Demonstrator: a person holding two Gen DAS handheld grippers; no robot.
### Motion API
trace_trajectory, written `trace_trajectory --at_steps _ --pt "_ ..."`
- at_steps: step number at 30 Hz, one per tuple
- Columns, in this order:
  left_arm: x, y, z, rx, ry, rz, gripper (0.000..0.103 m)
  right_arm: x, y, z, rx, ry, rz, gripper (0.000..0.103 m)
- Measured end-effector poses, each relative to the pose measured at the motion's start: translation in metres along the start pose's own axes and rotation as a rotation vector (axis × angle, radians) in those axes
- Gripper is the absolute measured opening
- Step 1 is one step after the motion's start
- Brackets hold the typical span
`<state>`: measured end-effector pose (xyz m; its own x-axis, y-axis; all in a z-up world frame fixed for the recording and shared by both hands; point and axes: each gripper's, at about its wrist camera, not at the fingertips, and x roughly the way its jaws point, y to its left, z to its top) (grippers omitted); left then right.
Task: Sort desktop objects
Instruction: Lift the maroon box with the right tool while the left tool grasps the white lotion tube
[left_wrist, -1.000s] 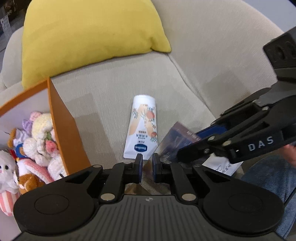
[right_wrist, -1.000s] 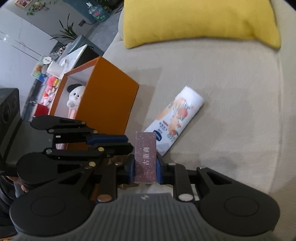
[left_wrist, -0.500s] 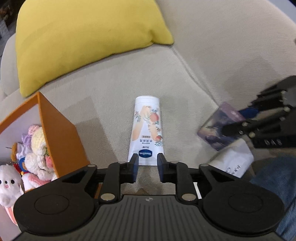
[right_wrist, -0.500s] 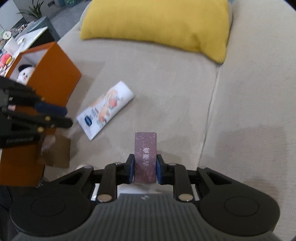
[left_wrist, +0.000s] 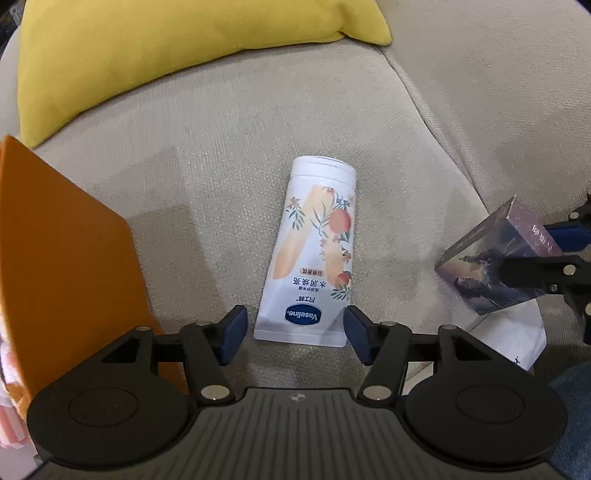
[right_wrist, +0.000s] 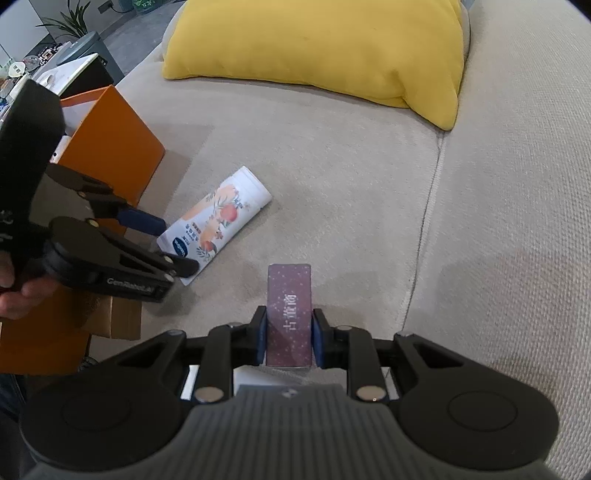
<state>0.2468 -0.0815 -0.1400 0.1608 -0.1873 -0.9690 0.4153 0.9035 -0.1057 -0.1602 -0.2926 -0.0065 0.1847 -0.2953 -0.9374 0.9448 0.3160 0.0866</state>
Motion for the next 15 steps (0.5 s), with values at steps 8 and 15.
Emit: trace_trajectory --at_steps 8,15 --pt "-0.007 0.001 -0.006 -0.007 -0.047 0.009 0.038 0.002 0.004 0.0 0.015 -0.001 -0.002 0.027" --pt "-0.041 -0.002 -0.017 -0.018 -0.175 -0.04 0.007 0.003 0.004 -0.002 0.033 0.004 -0.014 0.026"
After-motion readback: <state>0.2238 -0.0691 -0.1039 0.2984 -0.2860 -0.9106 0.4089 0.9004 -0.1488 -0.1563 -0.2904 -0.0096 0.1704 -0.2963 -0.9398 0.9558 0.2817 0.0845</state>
